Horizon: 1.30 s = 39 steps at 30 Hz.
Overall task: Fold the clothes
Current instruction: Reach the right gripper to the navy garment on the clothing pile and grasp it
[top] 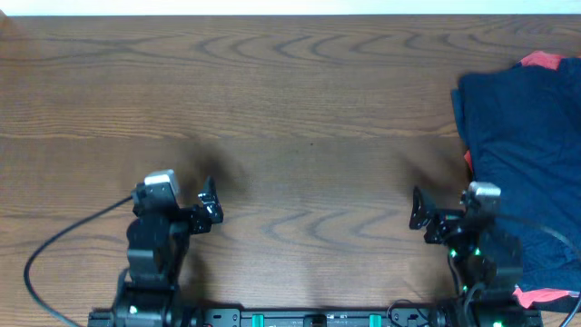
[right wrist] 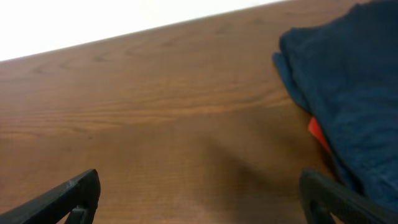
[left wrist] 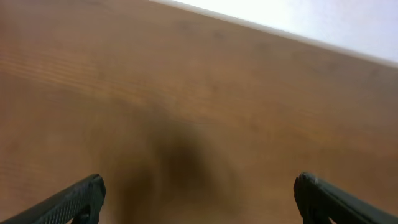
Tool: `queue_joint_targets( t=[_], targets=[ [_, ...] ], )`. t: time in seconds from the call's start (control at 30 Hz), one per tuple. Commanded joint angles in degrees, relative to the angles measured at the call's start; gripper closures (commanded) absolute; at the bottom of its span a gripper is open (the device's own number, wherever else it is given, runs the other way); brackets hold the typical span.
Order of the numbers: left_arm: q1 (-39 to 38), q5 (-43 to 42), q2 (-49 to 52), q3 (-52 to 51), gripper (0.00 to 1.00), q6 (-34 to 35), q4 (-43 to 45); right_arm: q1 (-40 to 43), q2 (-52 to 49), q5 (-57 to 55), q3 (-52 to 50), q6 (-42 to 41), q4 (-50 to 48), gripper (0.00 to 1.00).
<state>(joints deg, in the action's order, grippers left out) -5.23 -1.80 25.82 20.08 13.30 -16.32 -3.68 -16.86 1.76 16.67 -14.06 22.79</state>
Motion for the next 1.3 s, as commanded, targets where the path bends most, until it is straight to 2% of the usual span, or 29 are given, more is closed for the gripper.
queue_joint_targets(
  t=[0.0, 0.2, 0.33, 0.4, 0.47, 0.5, 0.57, 0.6, 0.73, 0.87, 1.1, 1.17, 1.27],
  targets=[
    [0.4, -0.8, 6.2, 6.5, 0.02, -0.1, -4.2, 0.4, -8.3, -2.7, 7.1, -0.5, 2.2, 0.01],
    [0.4, -0.8, 15.7, 17.2, 0.02, -0.8, -15.6, 0.4, -27.7, -4.2, 22.8, 4.5, 13.7, 0.01],
    [0.4, -0.8, 20.5, 22.9, 0.02, -0.8, -22.9, 0.4, -41.7, -10.1, 34.7, 4.8, 25.7, 0.01],
    [0.4, -0.8, 22.1, 25.0, 0.02, -0.8, -26.0, 0.4, -47.2, -9.8, 38.7, 4.7, 27.5, 0.01],
    [0.4, -0.8, 23.0, 26.1, 0.02, -0.8, -27.9, 0.4, -51.4, -9.0, 41.1, 6.3, 27.4, 0.01],
    [0.4, -0.8, 23.2, 26.1, 0.02, -0.7, -28.1, 0.4, -53.1, -9.0, 41.4, 9.8, 26.3, 0.01],
    [0.4, -0.8, 23.1, 26.1, 0.02, -0.7, -28.3, 0.6, -55.8, -11.0, 41.4, 13.8, 23.6, 0.09],
    [0.4, -0.8, 23.1, 26.1, 0.02, -0.7, -28.4, 1.0, -57.7, -14.7, 41.4, 13.1, 21.9, 0.12],
    [0.4, -0.8, 23.1, 26.1, 0.02, -0.7, -28.2, 3.1, -63.1, -22.8, 41.4, 9.9, 18.7, 0.11],
    [0.4, -0.8, 23.1, 26.1, 0.02, -0.7, -28.2, 5.9, -69.0, -24.5, 41.4, 9.9, 15.7, 0.13],
    [0.4, -0.8, 23.2, 26.1, 0.02, -0.7, -28.2, 9.2, -77.1, -24.5, 41.4, 8.7, 10.0, 0.22],
    [0.4, -0.8, 23.2, 26.1, 0.02, -0.7, -28.2, 9.5, -78.4, -24.5, 41.4, 8.5, 9.4, 0.37],
    [0.4, -0.8, 23.2, 26.1, 0.02, -0.7, -28.1, 9.5, -78.6, -24.5, 41.4, 7.0, 8.8, 0.8]
  ],
)
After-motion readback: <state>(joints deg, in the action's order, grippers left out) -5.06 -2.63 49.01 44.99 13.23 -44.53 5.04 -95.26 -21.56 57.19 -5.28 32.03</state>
